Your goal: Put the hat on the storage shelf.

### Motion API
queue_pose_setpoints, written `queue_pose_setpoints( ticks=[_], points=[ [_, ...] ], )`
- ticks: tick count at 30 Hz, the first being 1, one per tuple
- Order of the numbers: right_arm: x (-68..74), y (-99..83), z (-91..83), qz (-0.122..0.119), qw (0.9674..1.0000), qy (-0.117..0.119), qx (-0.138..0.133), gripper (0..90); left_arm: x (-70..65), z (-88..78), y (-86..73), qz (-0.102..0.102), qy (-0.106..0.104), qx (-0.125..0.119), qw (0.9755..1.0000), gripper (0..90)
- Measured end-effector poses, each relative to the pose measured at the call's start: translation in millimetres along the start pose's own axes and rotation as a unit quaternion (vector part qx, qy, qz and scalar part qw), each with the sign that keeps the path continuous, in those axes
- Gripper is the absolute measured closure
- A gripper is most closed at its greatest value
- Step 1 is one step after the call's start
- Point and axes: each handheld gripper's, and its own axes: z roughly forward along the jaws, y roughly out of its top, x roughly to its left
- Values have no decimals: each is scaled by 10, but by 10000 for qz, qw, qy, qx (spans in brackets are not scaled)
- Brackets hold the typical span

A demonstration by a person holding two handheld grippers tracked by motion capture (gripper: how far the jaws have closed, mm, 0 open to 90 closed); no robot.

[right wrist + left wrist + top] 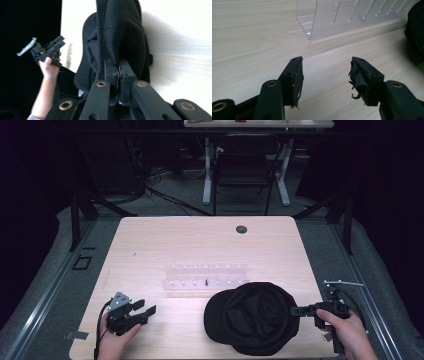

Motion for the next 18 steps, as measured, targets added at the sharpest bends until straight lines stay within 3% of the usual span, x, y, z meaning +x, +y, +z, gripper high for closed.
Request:
queue_pose_setpoints(
  ticks=[1, 7, 8, 13, 15, 16, 17, 18],
  points=[
    [-2, 20, -26, -126, 9997, 133, 174, 877, 1, 0, 0, 3, 1, 4, 10000, 439],
    [77, 23, -24, -104, 9986, 481, 197, 877, 0, -1, -1, 2, 3, 0, 10000, 439],
    [117, 31, -26, -197, 9979, 566, 256, 877, 0, 1, -1, 1, 3, 7, 10000, 439],
    [238, 41, 0, -278, 9969, 701, 231, 878, -1, -1, 1, 1, 11, -10, 10000, 439],
    [259, 52, -12, -338, 9971, 604, 303, 877, 0, -2, 0, 15, 14, 11, 10000, 440],
    [292, 31, 33, -132, 9965, 822, 49, 878, 1, -5, 1, 11, 6, 19, 10000, 439],
    [302, 53, 17, -308, 9952, 908, 197, 878, 2, -7, 2, 9, 5, 15, 10000, 439],
    [302, 53, 17, -308, 9952, 908, 197, 878, 2, -7, 2, 9, 5, 15, 10000, 440]
  ],
)
